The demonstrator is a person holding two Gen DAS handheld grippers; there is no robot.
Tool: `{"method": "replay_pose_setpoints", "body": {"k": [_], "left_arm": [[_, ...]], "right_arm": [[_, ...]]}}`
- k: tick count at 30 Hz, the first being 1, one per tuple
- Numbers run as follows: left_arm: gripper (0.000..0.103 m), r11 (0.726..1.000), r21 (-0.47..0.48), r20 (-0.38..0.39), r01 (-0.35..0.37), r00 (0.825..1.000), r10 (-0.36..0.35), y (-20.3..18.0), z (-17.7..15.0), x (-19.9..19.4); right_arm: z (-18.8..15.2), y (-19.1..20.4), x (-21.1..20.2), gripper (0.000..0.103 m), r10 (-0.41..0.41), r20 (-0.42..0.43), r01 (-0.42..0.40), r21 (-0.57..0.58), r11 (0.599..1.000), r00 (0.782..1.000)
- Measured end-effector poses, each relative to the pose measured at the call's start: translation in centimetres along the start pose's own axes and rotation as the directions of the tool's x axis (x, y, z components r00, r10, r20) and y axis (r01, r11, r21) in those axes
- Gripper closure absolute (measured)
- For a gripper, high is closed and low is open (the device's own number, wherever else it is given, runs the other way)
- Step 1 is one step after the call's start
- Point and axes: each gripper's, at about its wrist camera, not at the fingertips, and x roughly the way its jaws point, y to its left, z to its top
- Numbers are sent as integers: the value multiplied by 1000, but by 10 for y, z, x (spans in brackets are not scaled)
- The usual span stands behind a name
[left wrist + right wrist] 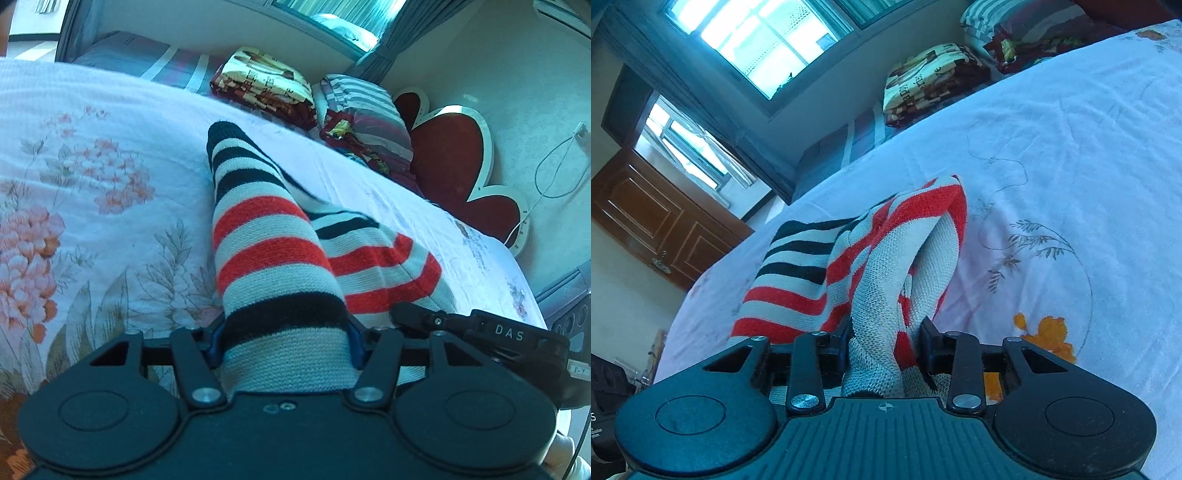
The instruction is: Fold small clothes
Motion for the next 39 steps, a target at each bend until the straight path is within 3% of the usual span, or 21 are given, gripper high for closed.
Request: {"method": "replay_pose_setpoints", "body": {"k": [9, 22, 28, 30, 31, 32, 34, 37, 39], "left_arm": [[45, 1000, 28, 78, -11, 997, 8, 37, 16, -68], [45, 996, 2, 142, -94, 986, 93, 197, 35, -175], [44, 987, -19, 117, -161, 980, 162, 264, 29, -179], [39, 987, -46, 91, -151, 984, 155, 286, 23, -173], [31, 987, -55, 102, -151, 982, 156, 290, 20, -173], [23, 986, -55, 108, -159, 981, 164, 291, 19, -172], [21, 986, -66, 101, -152, 982, 159, 292, 21, -169], [24, 985, -75, 102, -156, 981, 163, 290, 29, -174], [27, 981, -49, 168, -186, 967, 192, 282, 33, -189]], "right_arm": [[-25, 88, 17, 67, 98, 9, -97, -63, 993, 995], [-108, 243, 130, 68, 142, -38, -146, -152, 978, 989], [-133, 253, 177, 67, 80, -69, -91, -171, 981, 994], [-136, 244, 182, 67, 44, -85, -59, -176, 983, 995], [-138, 241, 185, 66, 24, -93, -41, -186, 982, 995], [-140, 236, 188, 63, 5, -97, -23, -184, 983, 995], [-139, 225, 188, 40, -27, -85, 14, -153, 988, 996], [-136, 235, 179, 39, -63, -59, 51, -194, 980, 996], [-135, 250, 164, 40, -80, -6, 76, -245, 967, 997]]}}
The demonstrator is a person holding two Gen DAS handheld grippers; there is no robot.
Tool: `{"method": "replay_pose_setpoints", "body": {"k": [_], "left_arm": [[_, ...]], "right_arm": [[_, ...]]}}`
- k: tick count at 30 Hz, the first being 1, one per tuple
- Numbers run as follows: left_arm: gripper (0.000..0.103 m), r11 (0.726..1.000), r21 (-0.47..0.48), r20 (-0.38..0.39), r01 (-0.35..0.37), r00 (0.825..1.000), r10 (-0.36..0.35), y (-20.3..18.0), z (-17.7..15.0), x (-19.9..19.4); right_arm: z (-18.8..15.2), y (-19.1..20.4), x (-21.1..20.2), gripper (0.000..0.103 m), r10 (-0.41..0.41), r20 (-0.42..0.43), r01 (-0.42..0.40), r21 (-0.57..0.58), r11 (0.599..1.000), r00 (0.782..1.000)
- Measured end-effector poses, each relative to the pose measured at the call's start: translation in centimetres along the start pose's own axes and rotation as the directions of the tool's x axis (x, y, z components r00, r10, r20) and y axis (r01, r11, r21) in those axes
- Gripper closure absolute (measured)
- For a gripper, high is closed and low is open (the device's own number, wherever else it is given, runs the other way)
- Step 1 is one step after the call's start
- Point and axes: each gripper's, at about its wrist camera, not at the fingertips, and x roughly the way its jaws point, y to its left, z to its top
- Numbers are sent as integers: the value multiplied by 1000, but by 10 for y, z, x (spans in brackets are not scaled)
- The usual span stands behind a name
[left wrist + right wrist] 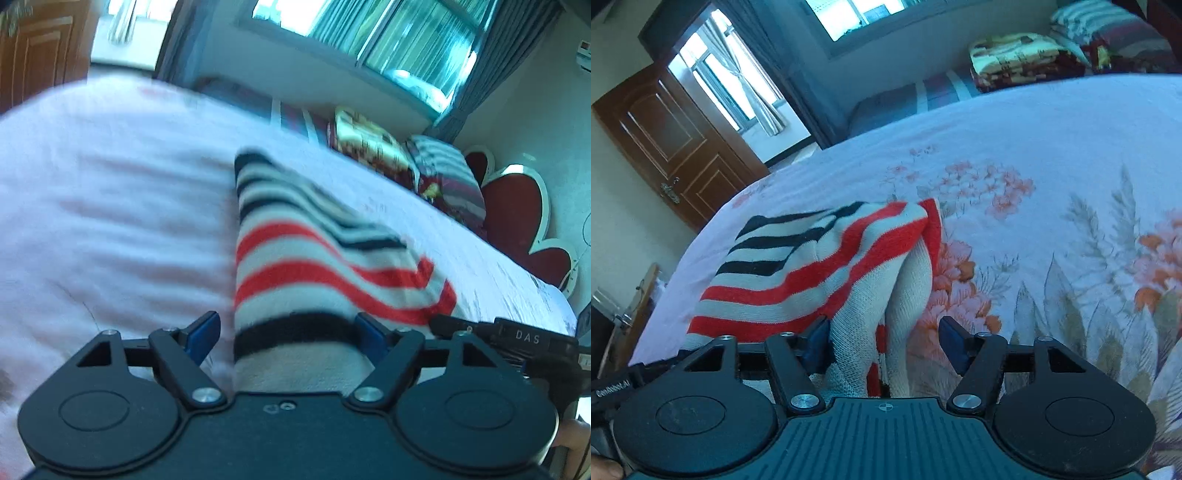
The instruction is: Fold small clothes
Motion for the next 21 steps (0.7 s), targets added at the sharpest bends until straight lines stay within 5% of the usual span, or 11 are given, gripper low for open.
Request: {"method": "replay_pose_setpoints", "body": {"k": [3, 10, 15, 21], "left_arm": [[27, 999, 39, 53, -4, 999, 2, -7, 15, -11], [27, 998, 60, 31, 5, 1000, -6, -21, 31, 13], [27, 993, 81, -11, -87, 996, 88, -22, 25, 47], [24, 995, -18, -65, -101, 993, 100, -3, 21, 56]], "right_arm": [[16, 14, -9, 40, -3, 51, 5, -32, 999, 999], [36, 50, 27, 40, -16, 41, 21, -136, 991, 999], [34, 43, 75, 40, -118, -15, 113, -179, 977, 993], [30, 36, 77, 40, -107, -10, 104, -186, 977, 994]]}}
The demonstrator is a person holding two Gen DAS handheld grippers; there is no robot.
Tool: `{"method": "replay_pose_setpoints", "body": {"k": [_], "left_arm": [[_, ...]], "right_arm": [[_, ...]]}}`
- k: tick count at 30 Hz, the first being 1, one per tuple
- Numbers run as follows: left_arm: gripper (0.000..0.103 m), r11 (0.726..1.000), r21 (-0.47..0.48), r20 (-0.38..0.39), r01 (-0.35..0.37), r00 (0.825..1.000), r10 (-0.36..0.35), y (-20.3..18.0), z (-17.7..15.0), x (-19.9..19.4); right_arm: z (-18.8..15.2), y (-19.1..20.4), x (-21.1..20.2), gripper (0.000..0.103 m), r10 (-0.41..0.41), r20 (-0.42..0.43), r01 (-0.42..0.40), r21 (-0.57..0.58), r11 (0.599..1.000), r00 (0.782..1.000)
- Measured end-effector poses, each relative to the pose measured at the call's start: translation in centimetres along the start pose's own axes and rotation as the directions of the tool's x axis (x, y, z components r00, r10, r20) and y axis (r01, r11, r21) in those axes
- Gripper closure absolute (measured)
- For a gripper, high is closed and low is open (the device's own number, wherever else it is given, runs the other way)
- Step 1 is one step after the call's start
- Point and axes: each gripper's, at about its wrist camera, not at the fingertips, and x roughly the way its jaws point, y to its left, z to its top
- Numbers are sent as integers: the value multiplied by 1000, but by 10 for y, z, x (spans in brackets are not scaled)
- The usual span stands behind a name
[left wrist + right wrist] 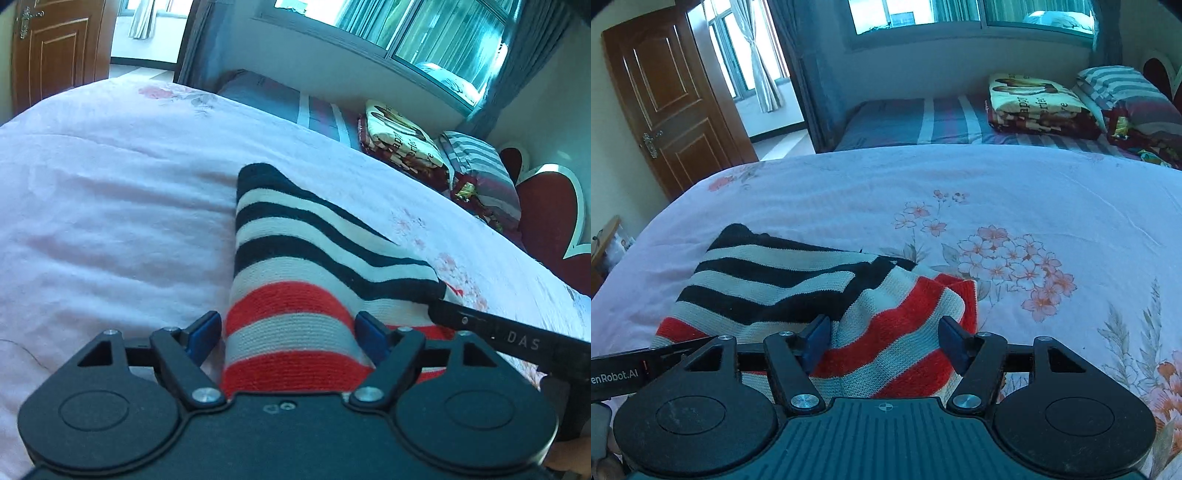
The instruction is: Fold small clothes
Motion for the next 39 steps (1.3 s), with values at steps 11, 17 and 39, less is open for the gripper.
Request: {"method": "replay_pose_setpoints", "body": {"k": [11, 17, 39], "left_arm": [[26, 997, 70, 65, -9, 998, 5, -11, -19, -54], [26, 996, 81, 45, 25, 999, -29, -12, -45, -77], [23, 995, 80, -35, 58, 998, -55, 3, -104, -88]], "right_arm": [[-30, 19, -80, 40, 28, 85, -23, -69, 997, 996], [-68, 22, -98, 40, -57, 81, 66, -118, 991, 995], [-127, 15, -101, 39, -210, 31, 212, -90, 973, 977]]}}
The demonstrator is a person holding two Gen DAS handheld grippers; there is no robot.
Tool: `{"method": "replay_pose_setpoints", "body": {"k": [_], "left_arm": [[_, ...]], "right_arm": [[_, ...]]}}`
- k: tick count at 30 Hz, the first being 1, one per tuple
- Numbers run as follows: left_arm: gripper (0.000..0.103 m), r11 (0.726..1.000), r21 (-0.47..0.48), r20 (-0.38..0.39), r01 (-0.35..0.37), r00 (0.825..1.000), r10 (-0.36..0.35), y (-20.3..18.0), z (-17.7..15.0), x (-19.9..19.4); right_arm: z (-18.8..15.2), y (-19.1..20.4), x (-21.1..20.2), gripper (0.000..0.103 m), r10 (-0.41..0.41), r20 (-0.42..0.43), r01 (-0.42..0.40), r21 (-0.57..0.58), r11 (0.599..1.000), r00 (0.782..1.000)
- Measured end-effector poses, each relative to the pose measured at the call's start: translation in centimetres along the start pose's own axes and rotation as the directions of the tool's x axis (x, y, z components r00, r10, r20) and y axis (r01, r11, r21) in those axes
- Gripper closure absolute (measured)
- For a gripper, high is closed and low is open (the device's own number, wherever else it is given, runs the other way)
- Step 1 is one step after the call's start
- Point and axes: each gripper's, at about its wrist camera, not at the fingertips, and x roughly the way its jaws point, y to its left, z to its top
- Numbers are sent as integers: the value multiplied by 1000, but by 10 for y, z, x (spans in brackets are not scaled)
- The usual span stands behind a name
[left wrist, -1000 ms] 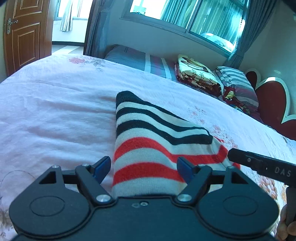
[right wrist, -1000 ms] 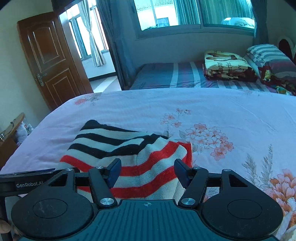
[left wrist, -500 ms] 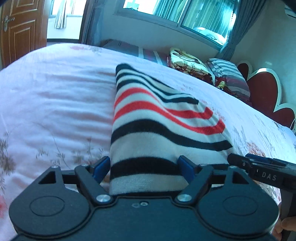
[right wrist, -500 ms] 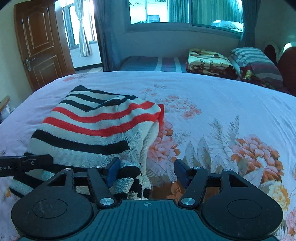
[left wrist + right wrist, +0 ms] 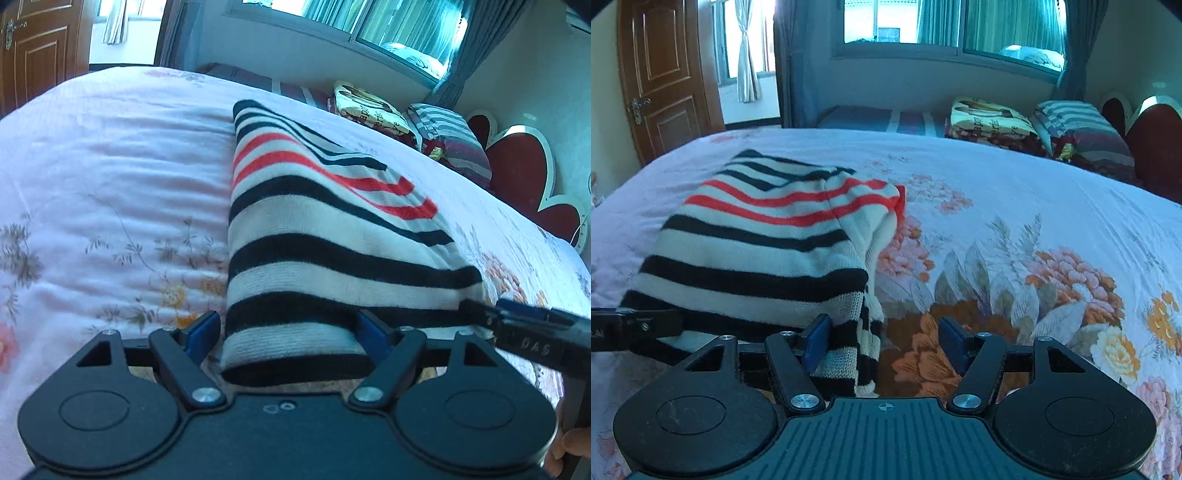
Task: Fold small clothes
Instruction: 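Open both grippers and lift them away from the folded bundle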
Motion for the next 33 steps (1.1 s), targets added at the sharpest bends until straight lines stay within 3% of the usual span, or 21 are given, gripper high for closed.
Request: {"method": "replay_pose_setpoints", "body": {"k": [3, 5, 12, 15, 17, 24, 30, 33], "left_arm": [[23, 1000, 31, 3, -2, 1000, 2, -4, 1, 3], [23, 999, 42, -1, -3, 1000, 3, -7, 1, 2], [23, 997, 67, -10, -25, 1000, 25, -16, 1, -16], [20, 998, 57, -9, -36, 999, 36, -21, 1, -29], [16, 998, 53, 0, -42, 999, 42, -25, 0, -41], [11, 988, 60, -9, -142, 990, 143, -52, -13, -90], [9, 972, 103, 121, -211, 973, 198, -92, -38, -163], [7, 967, 110, 191, -232, 959, 209, -117, -56, -201]], "right_arm": [[-2, -1, 9, 39, -6, -6, 6, 29, 1000, 1000], [-3, -2, 10, 33, -24, -10, 24, 43, 999, 1000], [2, -11, -19, 31, 68, -36, -64, 114, 991, 997], [1, -10, -33, 15, 106, -69, -98, 114, 989, 992], [-2, -12, -46, 14, 132, -69, -123, 114, 986, 989], [-17, -24, -116, 12, 233, -42, -224, 156, 962, 972], [-36, -31, -199, 0, 264, 62, -269, 93, 959, 963], [-49, -35, -244, 0, 276, 107, -283, 56, 957, 955]]}}
